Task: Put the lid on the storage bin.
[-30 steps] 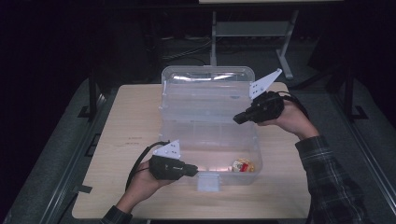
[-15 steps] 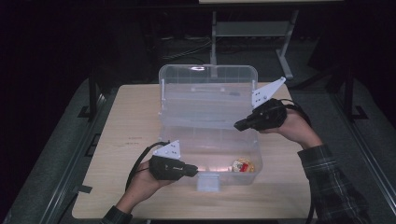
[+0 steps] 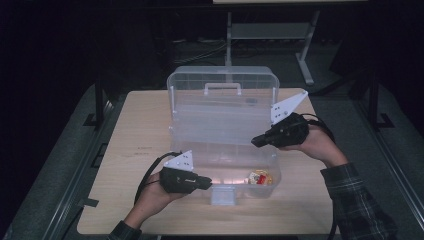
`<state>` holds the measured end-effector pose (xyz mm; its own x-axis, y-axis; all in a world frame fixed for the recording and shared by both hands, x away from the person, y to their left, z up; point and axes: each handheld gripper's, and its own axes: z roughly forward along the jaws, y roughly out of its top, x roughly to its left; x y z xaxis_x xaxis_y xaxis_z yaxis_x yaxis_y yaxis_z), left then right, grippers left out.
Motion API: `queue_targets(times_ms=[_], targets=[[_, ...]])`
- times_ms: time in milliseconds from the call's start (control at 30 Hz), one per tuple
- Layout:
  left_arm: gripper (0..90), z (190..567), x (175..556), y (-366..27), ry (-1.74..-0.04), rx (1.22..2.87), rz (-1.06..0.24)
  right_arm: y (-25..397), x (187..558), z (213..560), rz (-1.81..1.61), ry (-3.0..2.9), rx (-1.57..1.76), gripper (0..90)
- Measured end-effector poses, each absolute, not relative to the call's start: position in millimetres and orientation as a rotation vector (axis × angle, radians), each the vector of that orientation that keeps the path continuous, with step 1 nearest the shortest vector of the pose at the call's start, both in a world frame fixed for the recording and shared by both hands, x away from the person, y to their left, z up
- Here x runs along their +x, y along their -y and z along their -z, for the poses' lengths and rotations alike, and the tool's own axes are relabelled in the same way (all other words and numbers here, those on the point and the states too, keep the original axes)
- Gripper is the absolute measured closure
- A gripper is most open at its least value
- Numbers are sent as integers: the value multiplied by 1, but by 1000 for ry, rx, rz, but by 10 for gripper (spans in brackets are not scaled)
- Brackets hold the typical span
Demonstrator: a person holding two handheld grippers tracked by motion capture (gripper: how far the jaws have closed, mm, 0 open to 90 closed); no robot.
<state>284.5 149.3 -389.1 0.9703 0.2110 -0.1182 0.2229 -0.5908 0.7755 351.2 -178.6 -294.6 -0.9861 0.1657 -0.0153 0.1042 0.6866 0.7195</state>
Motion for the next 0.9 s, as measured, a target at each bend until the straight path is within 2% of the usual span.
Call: queue_targets(times_ms=[900], targets=[[821, 389, 284, -149, -285, 2226, 14, 179, 333, 307, -1213, -2843, 209, 898]])
